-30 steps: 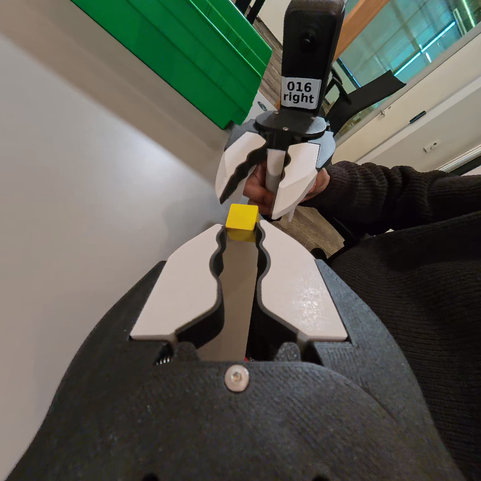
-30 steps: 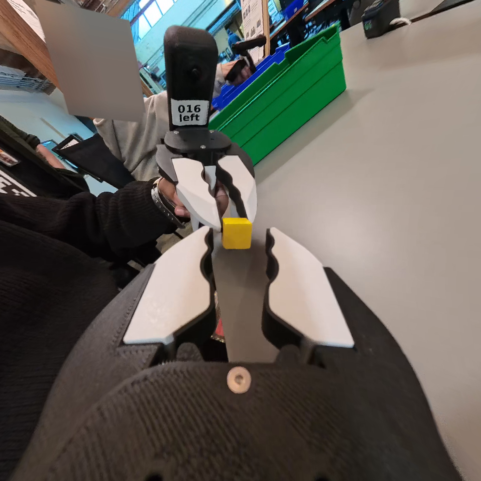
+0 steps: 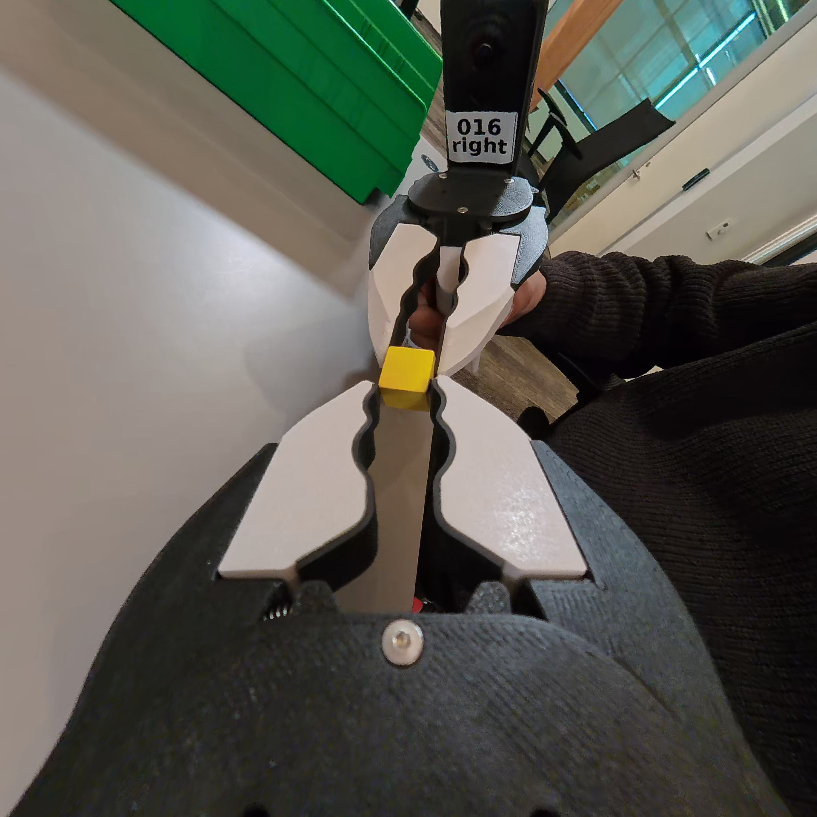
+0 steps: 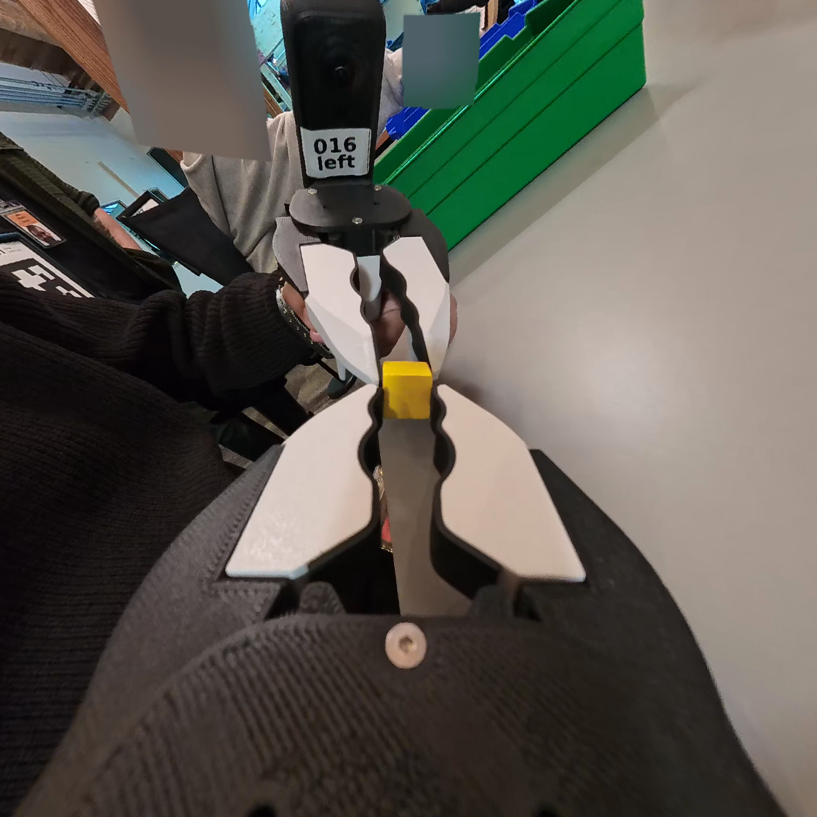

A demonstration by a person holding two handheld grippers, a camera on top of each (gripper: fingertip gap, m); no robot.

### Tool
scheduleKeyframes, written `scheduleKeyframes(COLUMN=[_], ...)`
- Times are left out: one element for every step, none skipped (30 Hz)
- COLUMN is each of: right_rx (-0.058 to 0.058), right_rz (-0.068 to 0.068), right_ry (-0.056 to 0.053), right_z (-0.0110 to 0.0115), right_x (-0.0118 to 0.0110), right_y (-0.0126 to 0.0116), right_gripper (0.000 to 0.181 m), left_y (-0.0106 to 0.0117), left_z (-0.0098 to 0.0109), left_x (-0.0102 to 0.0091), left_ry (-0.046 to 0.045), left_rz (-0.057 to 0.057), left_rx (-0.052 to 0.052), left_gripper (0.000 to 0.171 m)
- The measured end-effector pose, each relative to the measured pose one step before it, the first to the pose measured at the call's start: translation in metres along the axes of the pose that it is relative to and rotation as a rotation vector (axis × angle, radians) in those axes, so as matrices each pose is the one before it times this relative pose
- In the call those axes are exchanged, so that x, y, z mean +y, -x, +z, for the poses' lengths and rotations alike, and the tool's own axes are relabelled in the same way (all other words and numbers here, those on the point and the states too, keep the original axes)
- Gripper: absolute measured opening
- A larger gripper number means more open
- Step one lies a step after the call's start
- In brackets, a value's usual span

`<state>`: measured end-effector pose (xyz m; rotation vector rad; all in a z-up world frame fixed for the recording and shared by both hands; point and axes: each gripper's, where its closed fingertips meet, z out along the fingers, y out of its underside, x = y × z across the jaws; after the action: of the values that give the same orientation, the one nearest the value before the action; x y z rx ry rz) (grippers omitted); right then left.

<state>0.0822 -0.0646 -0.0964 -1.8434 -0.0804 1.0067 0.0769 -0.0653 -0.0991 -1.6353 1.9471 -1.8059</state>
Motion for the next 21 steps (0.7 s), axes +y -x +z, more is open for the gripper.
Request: scheduleKeyframes(right_rx=[0.0004, -0.0014, -0.0037, -0.0028, -0.0003, 0.0027, 0.0024, 0.0001, -0.0016, -0.0008, 0.0001, 0.0, -0.0004, 0.0001, -0.0004, -0.0004, 0.0006, 0.0014, 0.0007, 0.0016, 0.0026], right_rz=[0.0029, 0.0045, 0.0059, 0.0052, 0.0028, -0.0001, -0.0007, 0.0007, 0.0014, 0.0006, -0.0011, -0.0021, -0.0019, -0.0025, -0.0031, -0.0027, -0.0023, -0.0029, -0.0033, -0.0034, -0.0042], right_ry=[-0.0017, -0.0033, -0.005, -0.0049, -0.0028, -0.0011, -0.0002, -0.0008, -0.002, -0.0022, -0.0021, -0.0019, -0.0004, -0.0007, -0.0014, -0.0015, -0.002, -0.0027, -0.0021, -0.0014, -0.0021], right_z=[-0.00018, -0.00021, -0.00022, -0.00017, -0.00041, -0.00033, -0.00047, -0.00049, -0.00033, -0.00042, -0.00032, -0.00035, -0.00018, -0.00029, -0.0004, -0.00046, -0.00065, -0.00068, -0.0008, -0.00062, -0.00072], right_x=[-0.00024, -0.00044, -0.00082, -0.00087, -0.00053, -0.0002, -0.00004, -0.00015, -0.00036, -0.00049, -0.00064, -0.00044, -0.00026, -0.00029, -0.00045, -0.00059, -0.00076, -0.00097, -0.00077, -0.00066, -0.00066], right_y=[-0.00029, 0.00004, 0.0002, 0.00015, -0.00012, -0.00053, -0.00047, -0.00016, 0.00008, 0.00009, 0.0, 0.00015, 0.00025, 0.00013, 0.0002, 0.00021, 0.00009, -0.00006, 0.00016, -0.00006, -0.00015], right_gripper=[0.021, 0.021, 0.021, 0.02, 0.02, 0.02, 0.02, 0.02, 0.02, 0.02, 0.02, 0.02, 0.02, 0.02, 0.02, 0.02, 0.02, 0.02, 0.02, 0.02, 0.021], left_y=[0.00007, -0.00008, -0.00017, -0.00018, -0.00028, -0.00047, -0.00027, 0.00002, -0.0002, -0.00024, 0.00003, 0.0002, 0.00004, 0.0002, 0.00003, -0.00013, 0.00001, 0.00032, 0.00021, 0.00017, 0.0003], left_z=[0.00027, 0.00033, 0.00053, 0.0006, 0.00083, 0.00074, 0.00065, 0.00071, 0.0005, 0.00021, 0.00018, -0.00008, -0.0002, -0.00039, -0.00046, -0.00046, -0.00053, -0.00033, -0.00031, -0.00005, 0.00013], left_x=[-0.00017, -0.00012, 0.00027, 0.00074, 0.00096, 0.00093, 0.00079, 0.00038, 0.0003, 0.00041, 0.00017, -0.00018, -0.00036, -0.00082, -0.0008, -0.00094, -0.00084, -0.00066, -0.00014, 0.00012, 0.00027], left_ry=[-0.00122, -0.00106, 0.00084, 0.00379, 0.00497, 0.0049, 0.00417, 0.00137, 0.00122, 0.00217, 0.00014, -0.00238, -0.00397, -0.00483, -0.00566, -0.00613, -0.0057, -0.00423, -0.00168, 0.00029, 0.00108], left_rz=[0.0008, 0.0005, 0.0019, 0.0032, 0.0048, 0.0046, 0.0041, 0.004, 0.0022, -0.0006, -0.0022, -0.0021, -0.002, -0.0023, -0.002, -0.0024, -0.0028, -0.0027, -0.0018, -0.0021, -0.0026], left_rx=[-0.0021, -0.0016, -0.0004, -0.0017, -0.0008, -0.0003, -0.0011, -0.0024, -0.0001, 0.0025, 0.0015, 0.0012, 0.0019, 0.0011, 0.0018, 0.0024, 0.002, -0.0002, 0.001, 0.0022, 0.0006], left_gripper=[0.022, 0.023, 0.026, 0.029, 0.031, 0.032, 0.034, 0.034, 0.035, 0.035, 0.036, 0.036, 0.036, 0.036, 0.036, 0.036, 0.036, 0.037, 0.037, 0.037, 0.038])
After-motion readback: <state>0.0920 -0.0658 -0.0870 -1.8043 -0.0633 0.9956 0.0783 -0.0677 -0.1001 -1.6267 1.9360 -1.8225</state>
